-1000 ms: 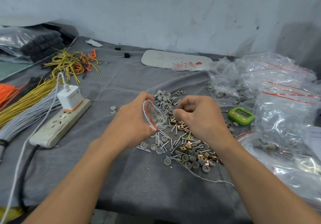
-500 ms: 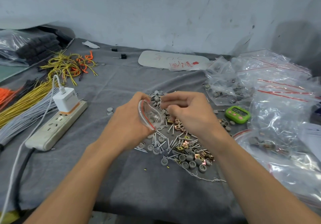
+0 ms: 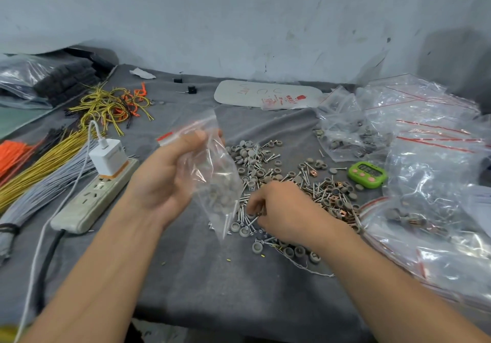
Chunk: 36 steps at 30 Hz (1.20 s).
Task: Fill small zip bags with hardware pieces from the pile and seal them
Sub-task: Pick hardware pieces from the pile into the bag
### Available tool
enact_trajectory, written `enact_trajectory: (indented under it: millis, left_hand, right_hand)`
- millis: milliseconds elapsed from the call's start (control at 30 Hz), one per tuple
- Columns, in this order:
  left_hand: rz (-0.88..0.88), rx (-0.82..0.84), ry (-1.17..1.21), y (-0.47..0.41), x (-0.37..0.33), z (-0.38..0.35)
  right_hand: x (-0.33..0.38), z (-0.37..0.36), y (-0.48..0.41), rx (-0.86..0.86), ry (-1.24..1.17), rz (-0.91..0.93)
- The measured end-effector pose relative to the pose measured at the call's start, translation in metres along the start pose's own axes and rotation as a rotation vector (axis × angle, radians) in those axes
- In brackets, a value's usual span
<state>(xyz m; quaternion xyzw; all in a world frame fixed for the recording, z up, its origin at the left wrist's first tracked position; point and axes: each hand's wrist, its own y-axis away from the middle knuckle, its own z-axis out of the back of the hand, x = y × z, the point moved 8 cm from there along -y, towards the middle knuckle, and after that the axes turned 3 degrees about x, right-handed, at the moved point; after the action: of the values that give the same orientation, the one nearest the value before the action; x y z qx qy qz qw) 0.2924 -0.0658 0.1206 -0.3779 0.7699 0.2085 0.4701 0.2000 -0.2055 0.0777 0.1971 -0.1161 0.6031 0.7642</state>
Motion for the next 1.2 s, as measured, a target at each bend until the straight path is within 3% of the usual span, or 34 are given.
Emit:
enact_trajectory:
  millis: [200, 300, 567, 800, 1100, 1200]
  left_hand:
    - [0.096, 0.068, 0.407, 0.002, 0.002, 0.000]
    - [0.111, 0.058, 0.494, 0.001, 0.003, 0.002]
    - [0.134, 0.001, 0.578, -0.001, 0.005, 0.007]
    - [0.174, -0.117, 0.588, -0.002, 0.010, 0.013]
    - [0.163, -0.318, 0.624, -0.008, 0.019, 0.032]
    - [0.131, -0.335, 0.647, -0.006, 0.017, 0.030]
  right_hand:
    - [-0.011, 0.003, -0.002, -0.012, 0.077, -0.070]
    - [-0.012, 0.002, -0.002, 0.018, 0.097, -0.071]
    - [-0.015, 0.003, 0.005, 0.102, 0.143, -0.049]
    - [-0.019, 0.005, 0.004, 0.072, 0.122, -0.072]
    - [-0.016, 0.018, 0.005, -0.057, 0.083, -0.078]
    - [-0.014, 0.025, 0.007, -0.131, -0.065, -0.094]
